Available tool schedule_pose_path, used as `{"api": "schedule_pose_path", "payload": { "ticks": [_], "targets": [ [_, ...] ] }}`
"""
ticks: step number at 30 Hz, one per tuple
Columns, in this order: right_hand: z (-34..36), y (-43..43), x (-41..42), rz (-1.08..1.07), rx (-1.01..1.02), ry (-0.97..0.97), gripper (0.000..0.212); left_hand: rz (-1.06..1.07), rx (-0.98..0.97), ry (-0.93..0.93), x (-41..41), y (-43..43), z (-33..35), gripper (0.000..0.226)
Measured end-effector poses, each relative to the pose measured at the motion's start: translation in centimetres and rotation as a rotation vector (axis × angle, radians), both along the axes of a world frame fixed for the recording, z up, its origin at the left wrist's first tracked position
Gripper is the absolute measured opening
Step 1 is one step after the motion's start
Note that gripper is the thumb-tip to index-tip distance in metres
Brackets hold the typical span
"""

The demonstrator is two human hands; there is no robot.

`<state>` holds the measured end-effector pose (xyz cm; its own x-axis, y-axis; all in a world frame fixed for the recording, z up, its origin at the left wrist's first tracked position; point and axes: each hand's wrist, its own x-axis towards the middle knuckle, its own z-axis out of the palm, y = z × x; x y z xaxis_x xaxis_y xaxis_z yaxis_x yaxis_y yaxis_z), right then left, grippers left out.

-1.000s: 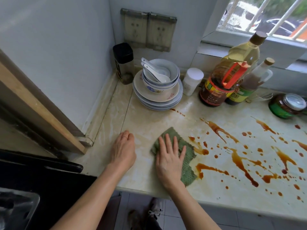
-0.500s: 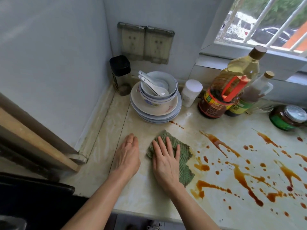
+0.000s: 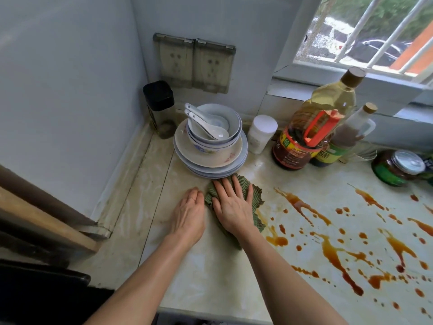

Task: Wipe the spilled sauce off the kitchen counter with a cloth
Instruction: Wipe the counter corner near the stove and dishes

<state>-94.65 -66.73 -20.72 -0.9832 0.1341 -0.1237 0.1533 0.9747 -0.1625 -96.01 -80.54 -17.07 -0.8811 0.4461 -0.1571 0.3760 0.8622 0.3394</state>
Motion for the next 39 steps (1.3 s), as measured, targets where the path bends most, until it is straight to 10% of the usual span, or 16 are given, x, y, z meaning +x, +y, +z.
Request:
{"api": "schedule_pose_path", "payload": {
  "ticks": [18,39],
  "targets": [
    [0.1,-1.3,-0.5,-0.402,-0.127,0.010,0.060,0.015,-0.057,-0.038,-0.6,0.7,0.1,0.060],
    [-0.2,-1.1,0.6,-0.332,-0.103,-0.018,0.063,-0.006,-0.058,-0.046,-0.2,0.7,-0.1,0.067]
  ]
}}
